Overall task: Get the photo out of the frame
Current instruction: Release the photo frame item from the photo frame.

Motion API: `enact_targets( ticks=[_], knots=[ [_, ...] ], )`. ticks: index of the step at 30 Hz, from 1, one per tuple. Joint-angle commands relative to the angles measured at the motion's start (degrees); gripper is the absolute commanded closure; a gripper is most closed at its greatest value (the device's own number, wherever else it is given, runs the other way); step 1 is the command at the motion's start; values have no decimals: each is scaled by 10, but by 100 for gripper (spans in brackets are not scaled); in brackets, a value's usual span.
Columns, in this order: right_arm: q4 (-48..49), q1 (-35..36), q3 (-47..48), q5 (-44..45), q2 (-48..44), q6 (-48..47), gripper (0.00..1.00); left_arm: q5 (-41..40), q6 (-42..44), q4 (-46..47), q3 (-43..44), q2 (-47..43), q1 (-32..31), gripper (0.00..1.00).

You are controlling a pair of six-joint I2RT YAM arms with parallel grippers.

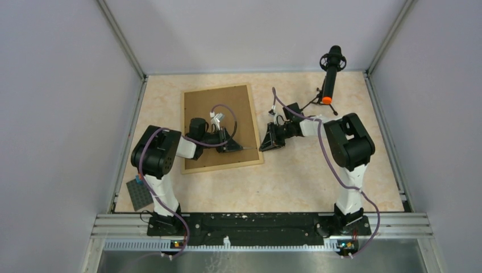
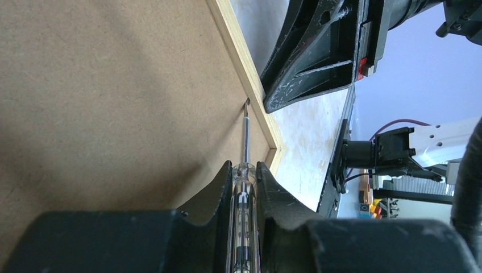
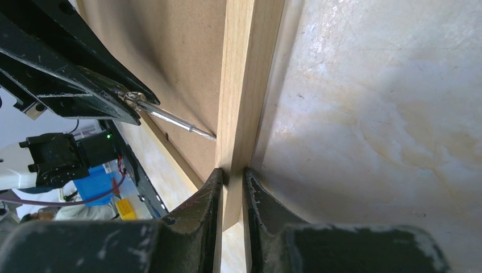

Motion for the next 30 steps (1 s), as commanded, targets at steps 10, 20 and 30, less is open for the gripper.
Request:
enact_targets(
  ticks=[10,20,30],
  knots=[
    [-8,28,15,38,30,-14,92,-13,-7,-7,22,62,-32,100],
    [-6,36,29,42,40,-7,100,-18,74,-106,74,-13,-123,100],
    [-4,37,34,43,44,-4,100,-76,148,-253,166,-61,-199,100]
  ],
)
